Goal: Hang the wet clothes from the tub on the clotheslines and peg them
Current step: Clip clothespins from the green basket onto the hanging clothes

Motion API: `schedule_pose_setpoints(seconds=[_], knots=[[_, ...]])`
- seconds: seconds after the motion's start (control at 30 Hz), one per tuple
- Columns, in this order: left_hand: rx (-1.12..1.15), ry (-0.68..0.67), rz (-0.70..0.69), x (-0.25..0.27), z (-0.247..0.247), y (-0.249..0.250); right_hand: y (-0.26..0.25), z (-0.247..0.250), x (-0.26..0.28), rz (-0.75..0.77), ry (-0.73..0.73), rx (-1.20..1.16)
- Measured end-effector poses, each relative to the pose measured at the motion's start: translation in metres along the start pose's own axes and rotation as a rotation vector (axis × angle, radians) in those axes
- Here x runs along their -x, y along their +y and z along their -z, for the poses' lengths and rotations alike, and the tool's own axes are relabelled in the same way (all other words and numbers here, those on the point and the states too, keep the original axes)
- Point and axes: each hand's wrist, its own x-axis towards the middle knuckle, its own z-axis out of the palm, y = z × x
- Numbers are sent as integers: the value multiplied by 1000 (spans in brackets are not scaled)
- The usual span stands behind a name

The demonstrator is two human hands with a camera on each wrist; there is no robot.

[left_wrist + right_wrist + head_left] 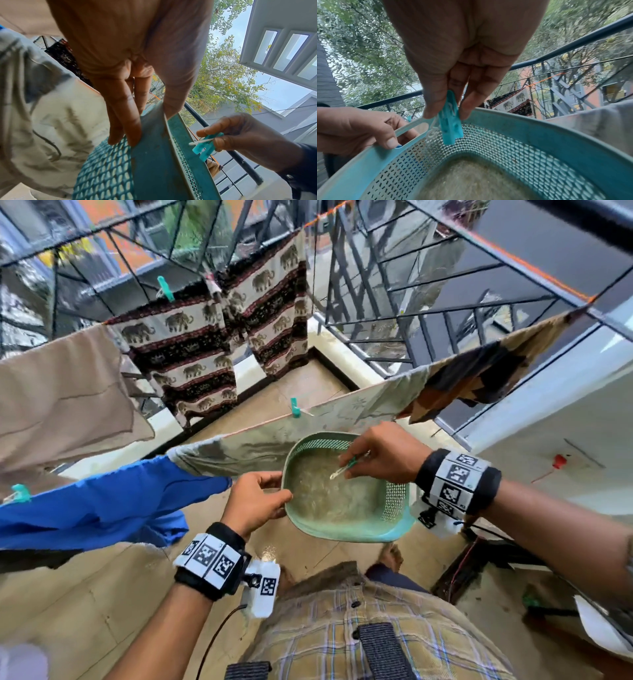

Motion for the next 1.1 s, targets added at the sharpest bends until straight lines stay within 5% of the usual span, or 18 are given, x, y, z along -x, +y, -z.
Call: schedule_pose_setpoints(seconds=[0.27, 0.57, 0.9, 1.1], knots=[[-14, -43, 52, -29, -124, 41, 144, 59, 70, 71, 270, -106], [23, -18, 128, -65, -248, 70, 297, 151, 103, -85, 455, -129], [1, -65, 136, -118, -305, 110, 387, 233, 23, -174, 409, -81], [-22, -87, 177, -162, -320, 128, 403, 243, -22, -119, 207, 78]])
